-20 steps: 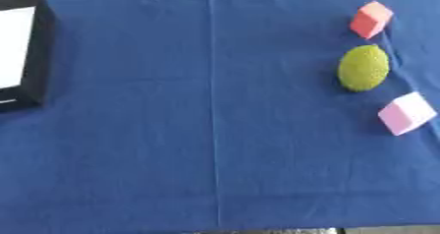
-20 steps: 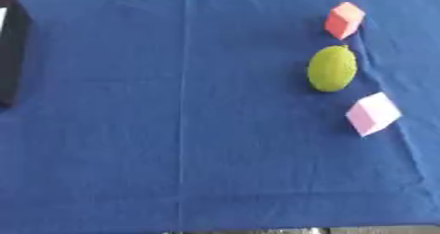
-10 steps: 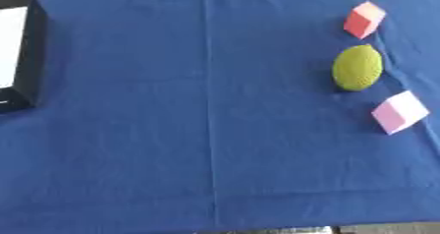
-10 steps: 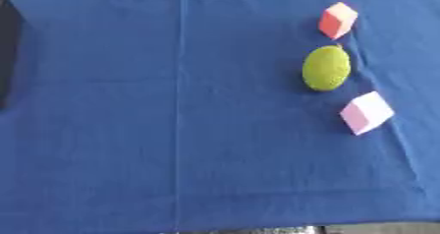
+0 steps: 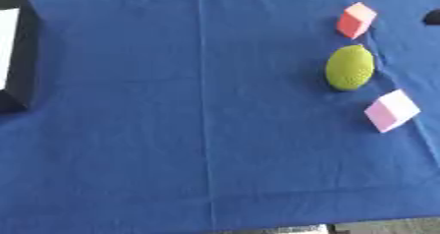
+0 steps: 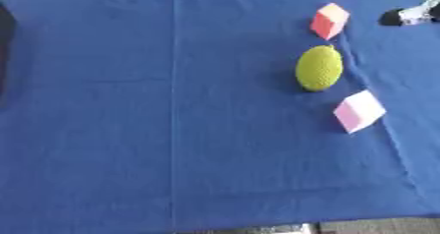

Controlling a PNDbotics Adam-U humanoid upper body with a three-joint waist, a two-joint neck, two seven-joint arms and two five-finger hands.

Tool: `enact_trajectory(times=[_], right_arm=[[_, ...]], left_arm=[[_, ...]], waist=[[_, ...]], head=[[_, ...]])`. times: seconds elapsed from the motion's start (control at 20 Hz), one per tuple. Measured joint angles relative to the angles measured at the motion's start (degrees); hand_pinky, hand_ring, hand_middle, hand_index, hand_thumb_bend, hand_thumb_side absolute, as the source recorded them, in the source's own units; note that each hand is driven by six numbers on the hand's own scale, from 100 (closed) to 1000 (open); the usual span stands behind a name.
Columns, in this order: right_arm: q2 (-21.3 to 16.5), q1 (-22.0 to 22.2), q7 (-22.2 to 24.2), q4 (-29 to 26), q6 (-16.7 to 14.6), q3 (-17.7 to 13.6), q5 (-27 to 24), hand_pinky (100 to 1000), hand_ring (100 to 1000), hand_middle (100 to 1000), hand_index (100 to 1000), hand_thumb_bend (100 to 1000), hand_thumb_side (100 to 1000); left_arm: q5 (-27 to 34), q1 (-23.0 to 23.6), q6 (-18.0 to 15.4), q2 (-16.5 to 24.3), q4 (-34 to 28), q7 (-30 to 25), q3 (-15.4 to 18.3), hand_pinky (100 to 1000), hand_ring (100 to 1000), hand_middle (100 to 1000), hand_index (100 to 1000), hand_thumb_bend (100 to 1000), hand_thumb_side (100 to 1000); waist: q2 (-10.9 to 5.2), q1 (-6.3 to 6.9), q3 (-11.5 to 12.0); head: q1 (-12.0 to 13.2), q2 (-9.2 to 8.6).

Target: Pick up the objects with one hand, pass them to the other hand, and then place them into the box on the other side of the table.

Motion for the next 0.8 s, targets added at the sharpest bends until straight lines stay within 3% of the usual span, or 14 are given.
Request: enact_trajectory(times=[0.4, 0.8], right_arm=[[-1.09, 2.48, 6.95, -5.47, -1.65, -0.37, 6.60, 921, 872, 872, 877, 597, 319], [-1.09, 4.63, 8.66, -8.55, -2.75, 0.86, 11.13, 923, 871, 875, 878, 589, 298]], left_arm=[[-0.18, 0.27, 0.06, 0.27, -0.02, 0.05, -0.01, 862, 847, 821, 872, 436, 750], [-0.18, 0.32, 0.08, 0.27, -0.09, 0.07, -0.01, 861, 848, 822, 871, 435, 752]], waist=[[-0.06, 0.05, -0.68], [-0.06, 0.41, -0.77]], head=[[-0.17, 0.02], [-3.91, 0.55]])
